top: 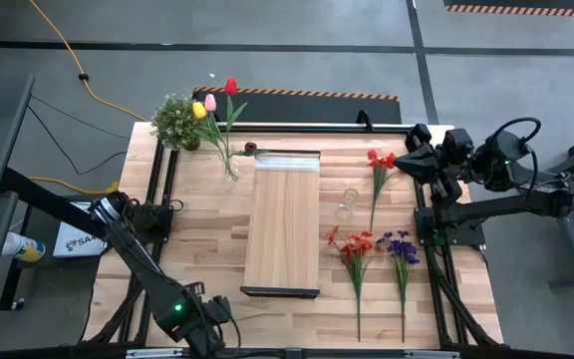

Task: Pick and place flowers into a vace then onto a shelf
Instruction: Put the orange flower into the left vase

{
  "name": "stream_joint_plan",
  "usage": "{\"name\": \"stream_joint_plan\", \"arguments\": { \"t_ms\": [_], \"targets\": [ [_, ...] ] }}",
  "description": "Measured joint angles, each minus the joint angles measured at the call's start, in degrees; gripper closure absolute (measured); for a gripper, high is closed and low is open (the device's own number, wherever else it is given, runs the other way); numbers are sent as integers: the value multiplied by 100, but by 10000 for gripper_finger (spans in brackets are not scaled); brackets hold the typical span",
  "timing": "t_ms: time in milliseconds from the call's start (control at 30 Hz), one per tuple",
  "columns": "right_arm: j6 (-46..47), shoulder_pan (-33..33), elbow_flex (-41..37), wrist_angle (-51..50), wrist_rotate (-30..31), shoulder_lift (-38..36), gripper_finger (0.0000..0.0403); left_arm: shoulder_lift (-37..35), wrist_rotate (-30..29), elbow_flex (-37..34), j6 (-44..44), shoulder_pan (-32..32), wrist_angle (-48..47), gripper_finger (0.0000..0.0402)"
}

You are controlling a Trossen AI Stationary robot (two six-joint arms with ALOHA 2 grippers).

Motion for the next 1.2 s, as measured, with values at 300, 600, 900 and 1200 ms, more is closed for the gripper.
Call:
{"name": "stream_joint_plan", "arguments": {
  "t_ms": [300,600,900,1200],
  "targets": [
    [0,0,-1,-2,-2,281,402,0,785,1134,-778,-4,-1015,371],
    [2,-2,1,-4,-386,681,402,-11,1886,1970,-1483,-4,-1707,371],
    [10,-2,1,-4,-820,959,402,-13,2456,2802,-2131,-4,-2397,371],
    [20,0,1,-4,-1023,1235,402,-11,2590,3337,-2852,-4,-2444,371]
  ]
}}
